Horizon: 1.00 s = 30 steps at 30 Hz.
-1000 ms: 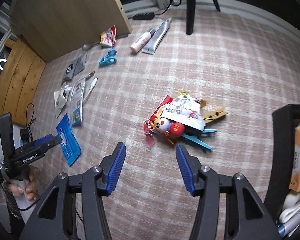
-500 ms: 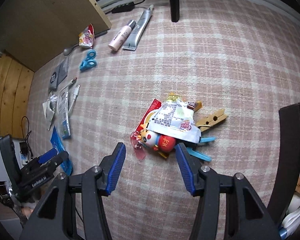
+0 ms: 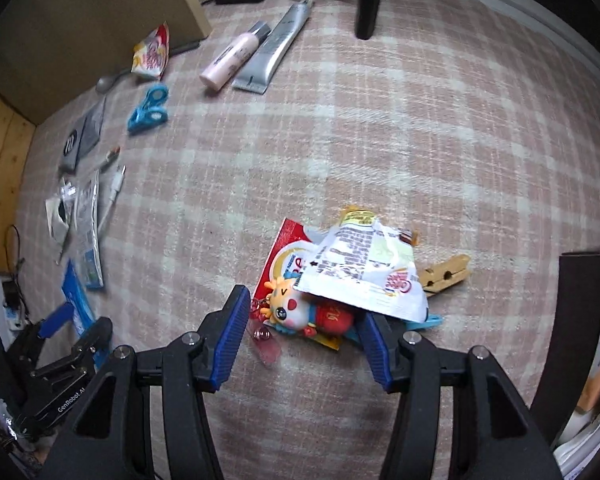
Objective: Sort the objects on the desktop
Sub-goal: 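Grasp the blue wet-wipe packet with the left tool while the right tool grasps the clown figure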
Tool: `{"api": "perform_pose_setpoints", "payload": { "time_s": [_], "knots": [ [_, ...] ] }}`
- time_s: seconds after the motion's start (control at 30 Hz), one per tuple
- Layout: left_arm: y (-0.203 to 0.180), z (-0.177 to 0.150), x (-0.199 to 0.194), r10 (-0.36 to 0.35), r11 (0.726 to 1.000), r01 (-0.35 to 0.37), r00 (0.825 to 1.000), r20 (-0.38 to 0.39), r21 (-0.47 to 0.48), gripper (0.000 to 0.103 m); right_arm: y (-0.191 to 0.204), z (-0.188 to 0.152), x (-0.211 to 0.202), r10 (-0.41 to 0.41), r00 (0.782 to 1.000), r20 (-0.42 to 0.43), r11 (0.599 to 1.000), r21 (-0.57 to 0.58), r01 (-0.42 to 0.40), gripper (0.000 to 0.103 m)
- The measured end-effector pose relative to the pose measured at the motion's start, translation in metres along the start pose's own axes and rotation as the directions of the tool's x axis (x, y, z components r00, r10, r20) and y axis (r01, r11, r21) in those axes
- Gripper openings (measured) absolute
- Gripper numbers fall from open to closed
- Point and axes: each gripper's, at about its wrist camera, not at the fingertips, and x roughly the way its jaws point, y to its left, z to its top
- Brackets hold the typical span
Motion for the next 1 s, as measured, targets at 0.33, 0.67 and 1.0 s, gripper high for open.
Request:
{"api": "perform_pose_setpoints", "payload": {
  "time_s": [0.33,0.67,1.0],
  "knots": [
    [0.019,-0.011,-0.009,-0.006,1.0,0.006,0.999,0.037,0.018,0.048,0.0,-0.017,-0.003,0.031,0.999,0.028,0.999,-0.016,-0.031,0.046],
    [0.064,-0.038,-0.022,-0.044,0.999,0.044,0.998,0.036,-0.01,0.01,-0.024,-0.031,-0.023,0.083,0.995,0.06,0.996,-0.023,-0.082,0.045],
    [0.097,-0.074,-0.045,-0.068,0.996,0.072,0.995,0.069,-0.056,0.007,-0.041,-0.047,-0.049,0.123,0.988,0.098,0.992,0.0,-0.124,0.038]
  ]
}}
